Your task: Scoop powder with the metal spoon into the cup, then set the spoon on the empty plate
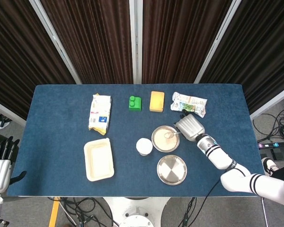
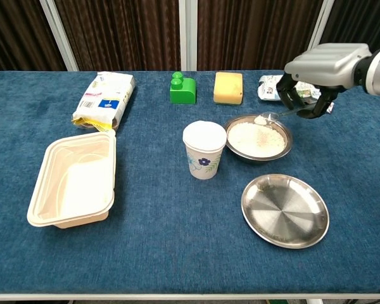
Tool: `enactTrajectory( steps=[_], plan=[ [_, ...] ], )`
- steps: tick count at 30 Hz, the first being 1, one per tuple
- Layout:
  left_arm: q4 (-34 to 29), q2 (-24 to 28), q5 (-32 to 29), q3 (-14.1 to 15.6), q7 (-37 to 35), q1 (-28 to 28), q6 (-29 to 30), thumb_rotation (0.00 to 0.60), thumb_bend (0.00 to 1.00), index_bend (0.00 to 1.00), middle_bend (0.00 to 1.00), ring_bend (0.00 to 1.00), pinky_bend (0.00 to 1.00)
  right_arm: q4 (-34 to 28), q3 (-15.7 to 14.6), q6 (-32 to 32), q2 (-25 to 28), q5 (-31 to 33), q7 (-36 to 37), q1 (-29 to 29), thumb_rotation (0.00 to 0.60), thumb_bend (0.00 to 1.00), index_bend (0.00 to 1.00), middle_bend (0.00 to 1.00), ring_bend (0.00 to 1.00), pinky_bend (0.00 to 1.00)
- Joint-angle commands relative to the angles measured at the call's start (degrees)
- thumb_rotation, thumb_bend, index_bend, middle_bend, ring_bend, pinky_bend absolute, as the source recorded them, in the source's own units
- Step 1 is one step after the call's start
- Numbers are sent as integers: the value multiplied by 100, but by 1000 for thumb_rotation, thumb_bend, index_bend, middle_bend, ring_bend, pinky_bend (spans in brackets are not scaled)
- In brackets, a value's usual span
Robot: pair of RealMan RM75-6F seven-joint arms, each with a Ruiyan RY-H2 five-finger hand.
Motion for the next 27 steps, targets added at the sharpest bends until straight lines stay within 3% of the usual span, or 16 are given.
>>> enactTrajectory(
  steps=[1,7,14,27],
  plan=[
    [-8,2,-4,-5,10,-12,-16,600,0,101,105,30,0,-266,87,92,207,-199,270,-73,600,327,595,579,264,104],
    [5,-10,5,-23,46,-32,-11,600,0,101,105,30,0,-763,228,13,464,-509,541,18,600,327,595,579,265,103],
    [21,-20,20,-11,26,-4,36,600,0,101,105,29,0,-980,336,-349,365,-544,220,355,600,327,595,579,265,102],
    [112,-76,-9,22,-114,86,101,600,0,101,105,30,0,-1049,176,-432,-15,-74,-2217,1044,600,327,596,578,264,77]
  ],
)
